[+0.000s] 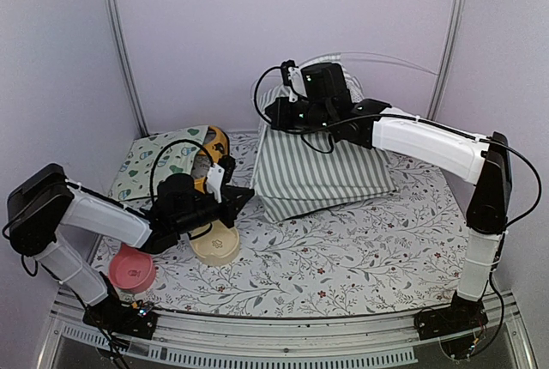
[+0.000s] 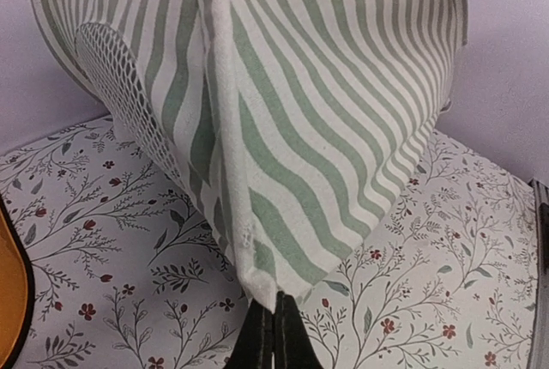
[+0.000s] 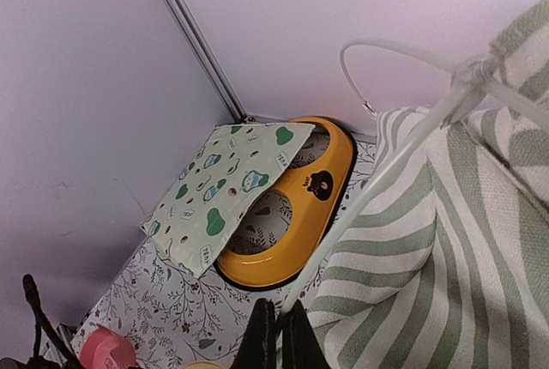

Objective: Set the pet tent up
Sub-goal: Adjust the tent at the center of the board.

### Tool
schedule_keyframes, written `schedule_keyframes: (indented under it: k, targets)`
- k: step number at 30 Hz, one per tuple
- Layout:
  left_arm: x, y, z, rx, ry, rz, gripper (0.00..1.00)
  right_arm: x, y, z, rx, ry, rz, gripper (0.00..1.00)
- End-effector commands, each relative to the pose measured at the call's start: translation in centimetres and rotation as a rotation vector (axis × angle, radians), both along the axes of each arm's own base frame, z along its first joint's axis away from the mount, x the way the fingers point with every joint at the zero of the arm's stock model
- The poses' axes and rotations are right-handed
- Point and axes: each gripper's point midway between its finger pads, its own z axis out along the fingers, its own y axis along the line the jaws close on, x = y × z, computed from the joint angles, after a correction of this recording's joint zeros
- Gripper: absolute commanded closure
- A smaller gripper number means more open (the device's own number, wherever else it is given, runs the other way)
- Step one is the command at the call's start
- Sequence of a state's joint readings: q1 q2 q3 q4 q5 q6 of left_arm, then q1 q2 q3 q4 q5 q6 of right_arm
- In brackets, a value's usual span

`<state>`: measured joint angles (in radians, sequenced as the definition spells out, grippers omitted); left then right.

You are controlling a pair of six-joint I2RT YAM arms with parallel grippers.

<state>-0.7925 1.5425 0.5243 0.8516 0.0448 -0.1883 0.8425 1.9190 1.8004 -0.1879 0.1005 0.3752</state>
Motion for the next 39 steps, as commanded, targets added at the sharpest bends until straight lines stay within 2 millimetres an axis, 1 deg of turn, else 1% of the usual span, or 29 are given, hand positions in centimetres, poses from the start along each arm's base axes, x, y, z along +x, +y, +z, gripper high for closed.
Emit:
schedule_keyframes:
  k: [1, 3, 5, 8, 9, 14, 17, 19, 23, 28, 32, 34, 37, 39]
  targets:
    - [1.0, 0.4, 0.7, -0.018, -0.01, 0.032, 1.0, 1.6, -2.7, -1.6, -0.166, -0.025, -0.062, 1.0]
    - [1.4, 0.5, 0.2, 0.002, 0.005, 0.053, 1.0, 1.8, -3.0, -1.2, -0.155, -0.018, -0.057, 1.0]
    - [1.4, 0.5, -0.3, 0.011, 0.016, 0.052, 1.0, 2.0, -3.3, -1.1, -0.148, -0.011, -0.059, 1.0]
    - [1.1, 0.3, -0.1, 0.002, 0.012, 0.03, 1.0, 2.0, -2.9, -1.7, -0.154, 0.008, -0.044, 1.0]
    - [1.1, 0.2, -0.1, 0.0, 0.009, 0.025, 0.99, 1.9, -2.6, -2.1, -0.154, 0.018, -0.034, 1.0]
    - [1.5, 0.1, 0.2, -0.005, 0.0, 0.035, 0.87, 1.3, -1.7, -3.4, -0.149, 0.06, -0.02, 1.0]
    - [1.5, -0.1, 0.8, -0.025, -0.017, 0.027, 0.84, 0.9, -1.5, -4.4, -0.157, 0.08, -0.027, 1.0]
    - [1.4, -0.5, 1.1, -0.035, -0.021, 0.01, 0.83, 0.9, -2.0, -4.8, -0.157, 0.085, -0.047, 1.0]
    - [1.2, -1.1, 0.5, -0.037, -0.002, -0.024, 0.81, 0.8, -2.3, -3.7, -0.114, 0.066, -0.066, 1.0]
    - [0.5, -2.2, -0.5, -0.095, 0.037, -0.086, 0.73, 1.0, -1.6, -1.6, -0.079, 0.046, -0.049, 1.0]
    - [1.2, -3.2, -0.3, -0.127, 0.041, -0.1, 0.69, 0.9, -1.1, -0.4, -0.057, 0.046, -0.028, 1.0]
    - [1.4, -3.8, -0.2, -0.134, 0.04, -0.117, 0.69, 0.8, -1.2, 0.3, -0.044, 0.043, -0.028, 1.0]
    - [1.7, -4.6, -0.6, -0.143, 0.054, -0.135, 0.69, 0.7, -1.3, 1.2, -0.03, 0.032, -0.03, 1.0]
    - [1.7, -4.9, -0.7, -0.154, 0.059, -0.143, 0.69, 0.6, -1.2, 1.4, -0.025, 0.033, -0.023, 1.0]
